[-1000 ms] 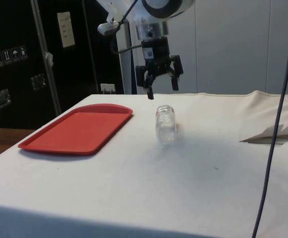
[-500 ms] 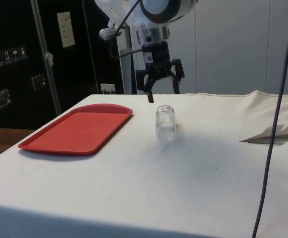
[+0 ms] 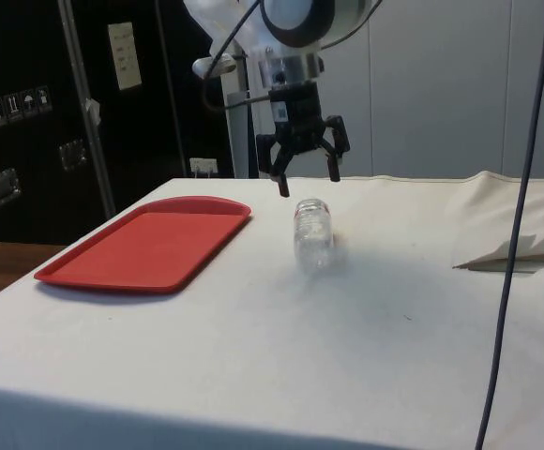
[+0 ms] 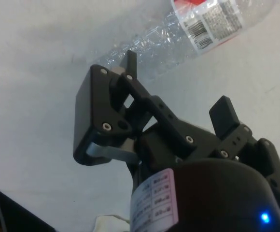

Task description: Place the bottle upright on the tray.

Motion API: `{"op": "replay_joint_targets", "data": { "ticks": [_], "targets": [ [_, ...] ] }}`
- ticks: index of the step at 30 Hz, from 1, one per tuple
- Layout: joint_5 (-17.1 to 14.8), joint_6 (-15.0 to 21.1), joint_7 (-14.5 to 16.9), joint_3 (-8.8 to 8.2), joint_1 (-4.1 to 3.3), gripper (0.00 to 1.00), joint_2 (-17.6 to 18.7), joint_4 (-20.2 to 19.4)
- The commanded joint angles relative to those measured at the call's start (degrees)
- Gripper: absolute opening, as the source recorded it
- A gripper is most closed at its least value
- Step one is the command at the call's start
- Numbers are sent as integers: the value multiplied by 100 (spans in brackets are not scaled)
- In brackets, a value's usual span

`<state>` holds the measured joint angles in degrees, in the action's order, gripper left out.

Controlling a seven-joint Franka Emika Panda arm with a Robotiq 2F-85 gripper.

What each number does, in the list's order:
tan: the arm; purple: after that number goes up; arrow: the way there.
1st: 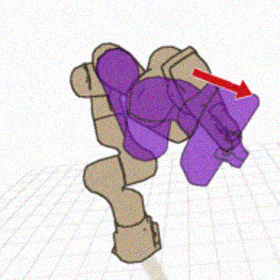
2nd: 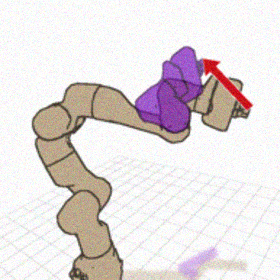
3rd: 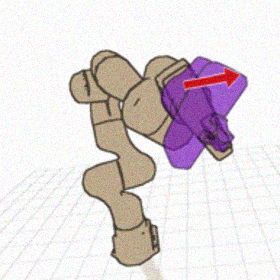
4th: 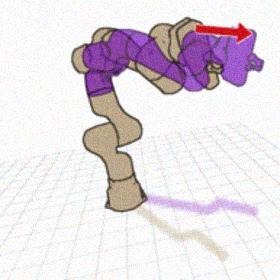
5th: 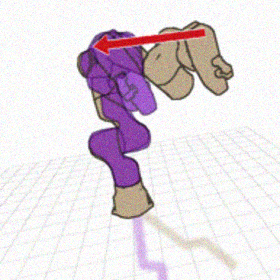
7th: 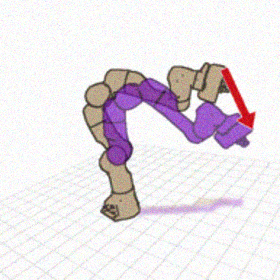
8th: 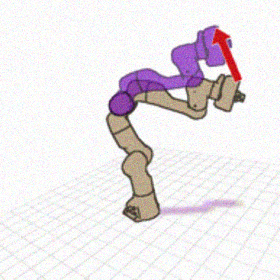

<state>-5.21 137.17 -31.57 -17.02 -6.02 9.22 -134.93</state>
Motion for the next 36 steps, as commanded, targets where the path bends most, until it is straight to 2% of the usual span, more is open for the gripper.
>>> {"op": "replay_joint_targets", "data": {
  "ticks": [1,2,5,7,8,9,15,16,17,19,32,33,34,36],
  "targets": [
    [-29,0,0,-6,0,100,0,0],
    [-172,-34,52,11,17,100,0,11],
    [-309,-63,80,-6,23,100,-6,11],
    [-378,-74,97,-17,23,100,-6,11],
    [-269,-29,29,-34,0,100,0,0],
    [-407,-80,97,-23,23,100,-6,11],
    [-602,-143,132,-69,23,100,-6,29],
    [-493,-97,63,-86,0,100,0,11],
    [-619,-155,132,-74,29,100,-6,29],
    [-693,-183,143,-92,29,100,0,40],
    [-854,-384,86,-189,23,100,57,143],
    [-762,-327,52,-201,0,100,29,103],
    [-877,-401,86,-201,23,100,63,155],
    [-922,-441,74,-218,17,100,92,189]
  ]
}}
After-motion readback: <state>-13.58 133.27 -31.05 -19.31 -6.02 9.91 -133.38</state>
